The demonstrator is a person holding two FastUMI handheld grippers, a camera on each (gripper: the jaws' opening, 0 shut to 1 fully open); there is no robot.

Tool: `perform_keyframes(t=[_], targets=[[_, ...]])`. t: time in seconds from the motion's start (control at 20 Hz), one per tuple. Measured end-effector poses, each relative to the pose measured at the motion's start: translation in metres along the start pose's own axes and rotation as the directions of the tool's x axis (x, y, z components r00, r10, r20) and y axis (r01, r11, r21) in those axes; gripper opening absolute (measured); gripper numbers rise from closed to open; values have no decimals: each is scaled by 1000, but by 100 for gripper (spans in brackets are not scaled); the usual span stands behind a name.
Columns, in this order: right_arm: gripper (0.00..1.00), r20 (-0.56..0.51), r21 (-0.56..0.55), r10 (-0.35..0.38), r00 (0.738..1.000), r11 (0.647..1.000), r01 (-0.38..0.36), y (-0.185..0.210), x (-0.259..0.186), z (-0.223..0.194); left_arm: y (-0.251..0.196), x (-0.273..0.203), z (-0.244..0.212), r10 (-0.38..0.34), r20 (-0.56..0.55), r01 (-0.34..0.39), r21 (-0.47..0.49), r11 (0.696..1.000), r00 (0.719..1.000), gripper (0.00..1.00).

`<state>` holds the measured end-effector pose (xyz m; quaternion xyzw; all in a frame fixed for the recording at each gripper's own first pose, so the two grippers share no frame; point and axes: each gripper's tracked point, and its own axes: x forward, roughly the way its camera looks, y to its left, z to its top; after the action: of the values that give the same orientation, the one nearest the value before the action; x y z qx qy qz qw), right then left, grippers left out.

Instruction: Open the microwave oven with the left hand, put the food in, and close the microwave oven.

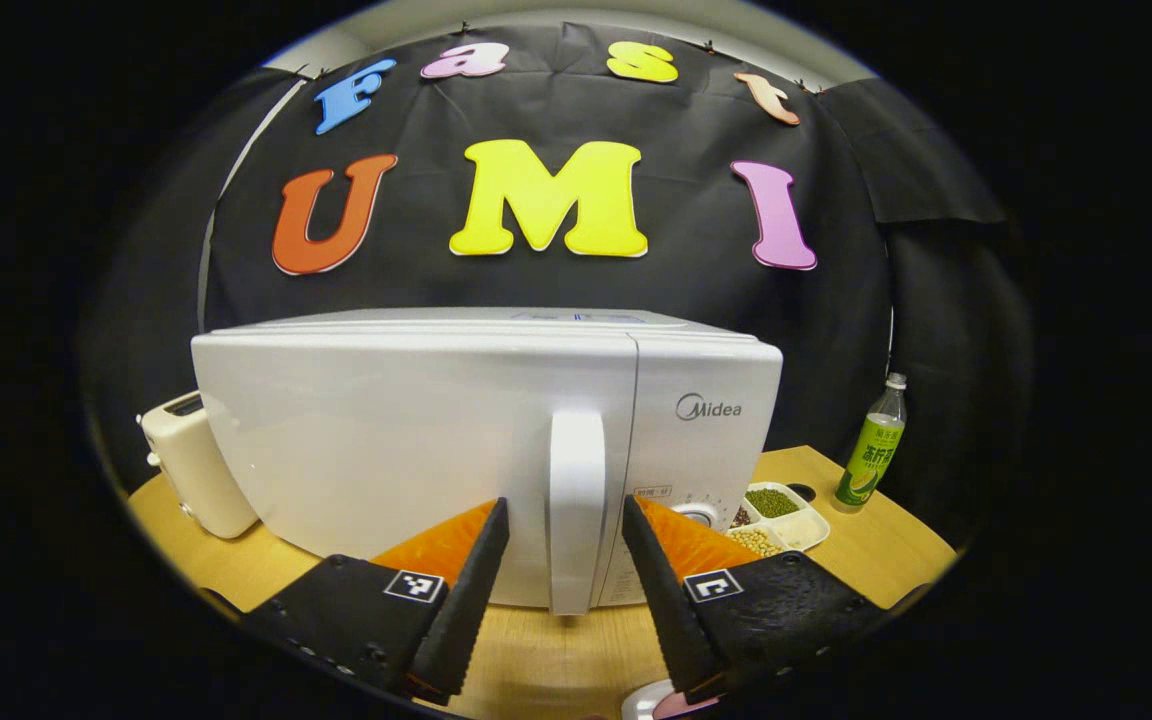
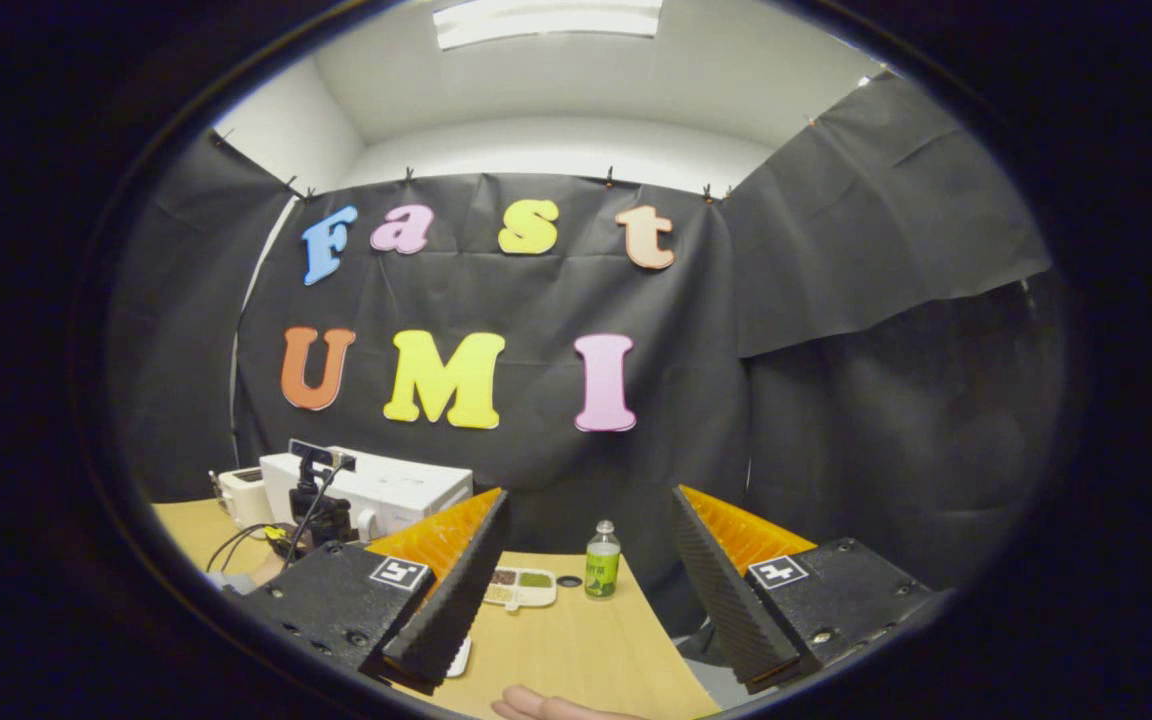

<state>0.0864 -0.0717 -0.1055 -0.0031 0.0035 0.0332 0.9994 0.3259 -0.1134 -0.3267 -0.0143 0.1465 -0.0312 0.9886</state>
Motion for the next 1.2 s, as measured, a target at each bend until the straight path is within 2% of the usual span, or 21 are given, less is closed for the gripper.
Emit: perform_keyframes(t=[0.05,0.1,0.15,0.2,0.25,0.3,0.35,0.4,0.45,0.5,0.55,0.6,0.65,0.7,0.85,0.9,1.05,1.1,1.15,1.2], targets=[[100,-11,-1,-2,1000,1000,2,0,3,-6,1,0,4,-11,26,11,-12,1000,1000,66],[93,-21,0,-3,1000,1000,3,0,7,-10,2,1,4,-15,38,15,-9,1000,999,66],[93,-35,1,-2,999,1000,2,0,10,-16,3,2,3,-16,45,17,-10,1000,999,59],[100,-52,3,0,999,1000,0,0,13,-22,2,3,4,-19,45,19,-5,1000,999,58],[100,-69,9,3,998,1000,-2,0,16,-29,-3,3,3,-35,41,35,-9,999,999,52],[93,-85,17,5,996,1000,-4,1,18,-33,-8,4,1,-44,31,44,-6,999,999,48],[100,-102,26,7,995,1000,-4,0,20,-40,-7,-2,3,-25,29,25,19,1000,999,24],[93,-116,35,8,993,999,-4,-1,22,-44,-6,0,3,-12,28,10,61,998,1000,22],[100,-127,42,10,992,999,-5,-1,23,-48,-4,0,3,-5,35,2,88,996,999,17],[100,-132,46,7,991,999,-1,-3,24,-50,-7,1,3,-9,36,6,71,997,999,17],[93,-133,47,0,991,999,6,-7,26,-52,-8,-1,2,-14,36,12,64,998,999,5],[100,-135,46,-9,991,999,16,-9,28,-53,-8,-2,1,-19,28,17,61,998,999,5],[93,-137,44,-15,990,999,21,-11,28,-56,-7,-3,1,-25,26,24,63,998,999,5],[92,-141,45,-16,990,999,23,-11,28,-58,-7,-5,1,-31,25,29,63,998,999,5],[93,-144,56,-6,990,998,15,-9,29,-60,-7,-15,-3,-25,6,25,52,998,1000,5],[93,-141,52,-7,990,999,14,-9,30,-61,-7,-19,-1,-30,8,30,73,997,1000,0],[93,-146,42,-9,989,999,16,-6,31,-66,-4,-43,-8,-70,4,70,74,995,998,0],[100,-153,46,-5,988,999,12,-3,31,-67,-1,-54,-9,-93,8,92,67,994,996,0],[93,-159,50,-1,987,999,9,0,30,-69,2,-65,-11,-109,11,108,66,992,994,0],[93,-163,52,1,987,999,8,3,29,-69,6,-77,-12,-122,16,120,82,989,992,0]])
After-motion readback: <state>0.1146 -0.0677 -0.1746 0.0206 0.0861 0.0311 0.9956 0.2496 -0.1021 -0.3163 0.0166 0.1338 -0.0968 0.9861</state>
